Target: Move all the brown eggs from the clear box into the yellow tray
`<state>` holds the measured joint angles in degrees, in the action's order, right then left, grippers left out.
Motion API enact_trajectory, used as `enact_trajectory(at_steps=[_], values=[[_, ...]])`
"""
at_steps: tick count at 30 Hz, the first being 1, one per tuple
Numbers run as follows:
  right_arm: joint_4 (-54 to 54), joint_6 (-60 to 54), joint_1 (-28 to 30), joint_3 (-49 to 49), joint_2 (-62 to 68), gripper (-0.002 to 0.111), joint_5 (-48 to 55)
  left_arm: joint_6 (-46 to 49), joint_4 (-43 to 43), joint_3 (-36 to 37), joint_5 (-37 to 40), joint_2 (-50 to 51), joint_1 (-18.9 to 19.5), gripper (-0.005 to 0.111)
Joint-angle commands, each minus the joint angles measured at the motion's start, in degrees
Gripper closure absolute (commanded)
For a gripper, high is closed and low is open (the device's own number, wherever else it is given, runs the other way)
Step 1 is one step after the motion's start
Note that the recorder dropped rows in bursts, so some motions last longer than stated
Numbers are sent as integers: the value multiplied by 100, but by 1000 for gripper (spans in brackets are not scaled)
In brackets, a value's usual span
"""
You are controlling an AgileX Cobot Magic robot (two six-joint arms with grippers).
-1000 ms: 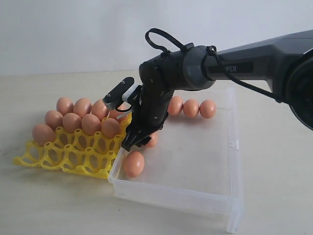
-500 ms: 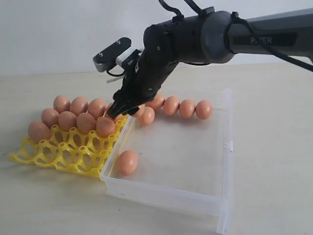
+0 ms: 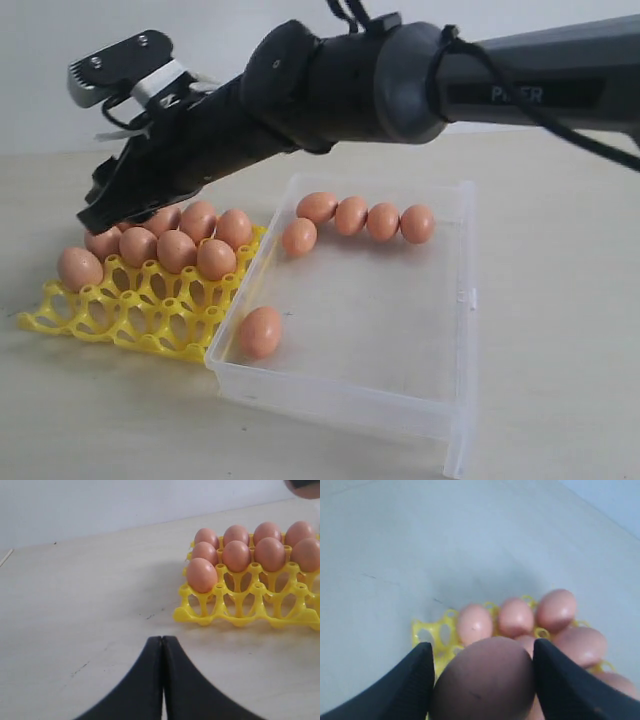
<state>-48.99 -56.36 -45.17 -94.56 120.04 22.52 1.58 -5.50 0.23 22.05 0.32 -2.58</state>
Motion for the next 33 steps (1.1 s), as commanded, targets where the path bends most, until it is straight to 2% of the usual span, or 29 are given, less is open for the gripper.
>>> enact_trajectory(at_steps=[1, 7, 9, 17, 33], values=[[-2196, -1999, -217, -6, 341, 108, -609, -26, 6, -23, -35, -32, -28, 107], [-4565, -4453, -248, -230, 954, 108, -280, -26, 6, -23, -35, -32, -28, 107], [-5050, -4856, -248, -327, 1158, 108, -284, -26, 6, -23, -35, -32, -28, 107], [-5096, -5159, -248, -746, 1680, 108, -366, -26, 6, -23, -35, -32, -28, 107], [-5096, -5342, -248, -871, 1954, 108, -703, -26, 6, -23, -35, -32, -28, 107]])
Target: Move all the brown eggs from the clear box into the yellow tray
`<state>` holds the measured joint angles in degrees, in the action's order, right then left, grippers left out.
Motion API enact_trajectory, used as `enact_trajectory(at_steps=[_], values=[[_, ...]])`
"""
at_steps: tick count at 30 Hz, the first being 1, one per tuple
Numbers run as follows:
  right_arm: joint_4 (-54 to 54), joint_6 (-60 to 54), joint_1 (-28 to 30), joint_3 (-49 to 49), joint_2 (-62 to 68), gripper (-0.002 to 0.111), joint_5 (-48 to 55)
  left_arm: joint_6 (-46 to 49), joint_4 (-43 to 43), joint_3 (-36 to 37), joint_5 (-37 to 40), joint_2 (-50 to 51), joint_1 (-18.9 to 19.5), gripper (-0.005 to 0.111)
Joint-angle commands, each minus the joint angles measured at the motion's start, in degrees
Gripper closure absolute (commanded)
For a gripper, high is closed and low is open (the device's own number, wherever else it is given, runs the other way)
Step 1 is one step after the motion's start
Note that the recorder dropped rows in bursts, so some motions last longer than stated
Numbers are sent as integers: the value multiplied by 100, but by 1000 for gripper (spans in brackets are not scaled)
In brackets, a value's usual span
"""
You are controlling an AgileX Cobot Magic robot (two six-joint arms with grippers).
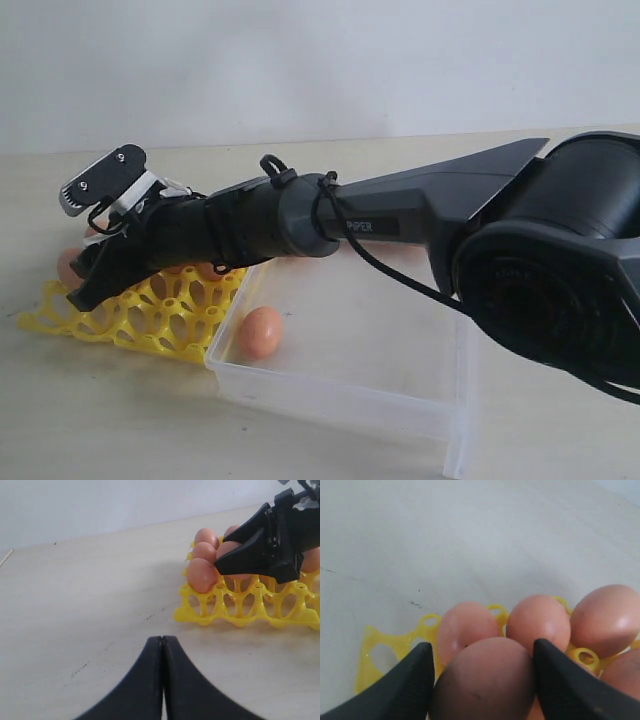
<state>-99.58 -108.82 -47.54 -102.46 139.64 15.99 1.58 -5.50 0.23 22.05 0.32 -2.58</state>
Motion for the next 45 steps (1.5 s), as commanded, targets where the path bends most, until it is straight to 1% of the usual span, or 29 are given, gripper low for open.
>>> enact_trajectory(at_steps=[1, 6, 9, 12, 17, 20, 22, 31, 38, 41, 45], values=[[-37, -122, -11, -81, -6, 108, -50, -26, 6, -23, -35, -32, -28, 107], [-37, -149, -11, -81, 5, 108, -100, -26, 6, -23, -35, -32, -28, 107], [-37, -149, -11, -81, 5, 103, -100, -26, 6, -23, -35, -32, -28, 107], [-37, -149, -11, -81, 5, 93, -90, -26, 6, -23, -35, -32, -28, 107], [-37, 57, -11, -170, 14, 67, -90, -26, 6, -23, -35, -32, -28, 107], [-37, 109, -11, -304, 14, 59, -90, -26, 6, -23, -35, -32, -28, 107], [-37, 109, -11, -379, 14, 56, -90, -26, 6, -23, -35, -32, -28, 107], [-37, 109, -11, -464, 14, 55, -101, -26, 6, -23, -35, -32, -28, 107], [-24, 608, -11, -464, 14, 55, -137, -26, 6, -23, -35, -32, -28, 107], [95, 725, -11, -464, 14, 55, -137, -26, 6, -23, -35, -32, -28, 107], [536, 1057, -26, -464, 14, 55, -137, -26, 6, -23, -35, -32, -28, 107]])
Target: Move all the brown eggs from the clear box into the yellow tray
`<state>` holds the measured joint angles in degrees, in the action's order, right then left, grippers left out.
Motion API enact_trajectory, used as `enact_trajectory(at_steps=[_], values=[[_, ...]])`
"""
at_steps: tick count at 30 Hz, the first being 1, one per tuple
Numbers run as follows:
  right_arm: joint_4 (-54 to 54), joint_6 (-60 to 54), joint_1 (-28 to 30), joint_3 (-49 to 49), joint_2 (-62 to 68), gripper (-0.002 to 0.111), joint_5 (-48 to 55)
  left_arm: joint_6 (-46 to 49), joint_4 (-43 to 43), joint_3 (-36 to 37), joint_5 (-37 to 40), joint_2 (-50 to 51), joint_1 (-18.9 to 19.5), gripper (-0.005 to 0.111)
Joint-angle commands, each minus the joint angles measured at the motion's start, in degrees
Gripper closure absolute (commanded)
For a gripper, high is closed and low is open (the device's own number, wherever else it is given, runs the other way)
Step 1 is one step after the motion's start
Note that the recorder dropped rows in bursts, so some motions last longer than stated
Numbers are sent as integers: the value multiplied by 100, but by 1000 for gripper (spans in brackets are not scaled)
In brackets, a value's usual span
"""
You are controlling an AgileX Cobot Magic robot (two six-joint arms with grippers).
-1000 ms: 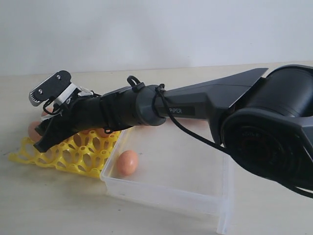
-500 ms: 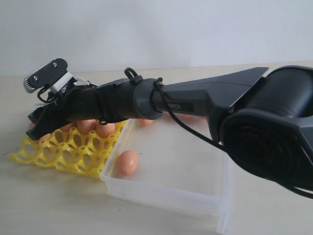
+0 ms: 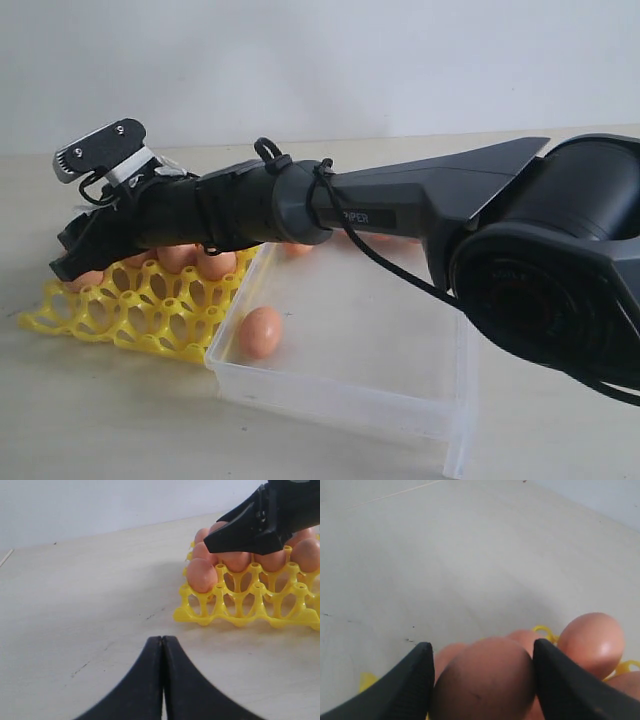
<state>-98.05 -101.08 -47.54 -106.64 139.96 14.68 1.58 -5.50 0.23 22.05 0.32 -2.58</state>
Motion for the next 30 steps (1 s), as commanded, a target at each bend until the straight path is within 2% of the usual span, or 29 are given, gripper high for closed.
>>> enact_trajectory(at_steps=[1, 15, 18, 21, 22, 24, 25, 27, 30], values=[[408, 282, -26, -22, -19, 55, -11, -26, 6, -23, -35, -32, -28, 107], [408, 178, -34, 305, -79, 56, -246, -26, 6, -23, -35, -32, -28, 107], [408, 178, -34, 305, -68, 68, -246, -26, 6, -23, -35, -32, -28, 107], [408, 178, -34, 305, -68, 91, -246, -39, 6, -23, -35, -32, -28, 107], [408, 178, -34, 305, -68, 91, -222, -39, 6, -23, -35, -32, -28, 107], [422, 178, -34, 305, -68, 78, -107, -39, 6, -23, -35, -32, -28, 107], [398, 178, -34, 305, -68, 62, -93, -39, 6, -23, -35, -32, -28, 107], [378, 178, -47, 305, -68, 43, -135, -23, 6, -23, -35, -32, -28, 107], [395, 214, -46, 305, -83, 43, -174, -23, 6, -23, -35, -32, -28, 107]])
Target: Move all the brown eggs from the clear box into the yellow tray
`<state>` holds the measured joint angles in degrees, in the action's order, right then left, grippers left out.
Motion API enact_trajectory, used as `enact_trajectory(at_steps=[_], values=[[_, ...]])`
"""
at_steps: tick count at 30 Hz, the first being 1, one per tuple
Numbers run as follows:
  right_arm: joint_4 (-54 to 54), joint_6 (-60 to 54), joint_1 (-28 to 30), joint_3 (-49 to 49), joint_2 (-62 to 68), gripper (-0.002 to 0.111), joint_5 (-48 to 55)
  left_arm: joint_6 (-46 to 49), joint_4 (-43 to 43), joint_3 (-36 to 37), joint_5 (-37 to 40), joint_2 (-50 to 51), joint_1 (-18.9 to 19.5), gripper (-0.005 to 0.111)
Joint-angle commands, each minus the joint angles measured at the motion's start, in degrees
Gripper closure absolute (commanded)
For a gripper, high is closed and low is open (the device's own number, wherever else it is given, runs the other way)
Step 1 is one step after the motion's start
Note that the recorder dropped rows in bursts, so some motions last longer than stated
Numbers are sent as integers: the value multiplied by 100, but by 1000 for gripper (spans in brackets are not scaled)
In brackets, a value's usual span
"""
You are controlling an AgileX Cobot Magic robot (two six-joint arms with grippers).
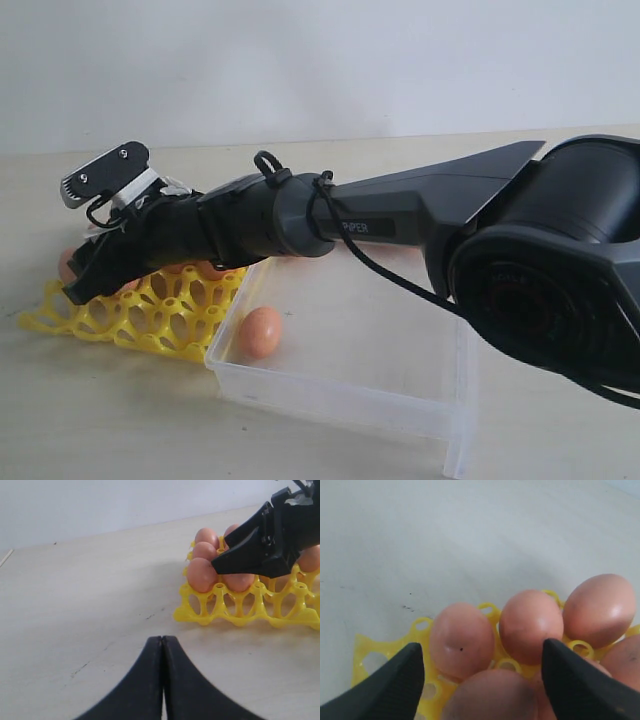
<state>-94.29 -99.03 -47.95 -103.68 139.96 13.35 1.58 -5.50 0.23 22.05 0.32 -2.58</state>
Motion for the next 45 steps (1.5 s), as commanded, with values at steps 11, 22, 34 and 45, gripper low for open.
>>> enact_trajectory(at_steps=[11, 22, 34, 45], values=[[32, 344, -6, 899, -1037, 77, -770, -40, 6, -23, -35, -32, -28, 107], [46, 100, 44, 2502, -1574, 108, -1467, -39, 6, -23, -35, -32, -28, 107], [-18, -122, -6, 2480, -1522, 108, -1415, -40, 6, -23, -35, -32, -28, 107], [48, 483, -70, 2480, -1438, 108, -508, -27, 6, -23, -35, -32, -28, 107]])
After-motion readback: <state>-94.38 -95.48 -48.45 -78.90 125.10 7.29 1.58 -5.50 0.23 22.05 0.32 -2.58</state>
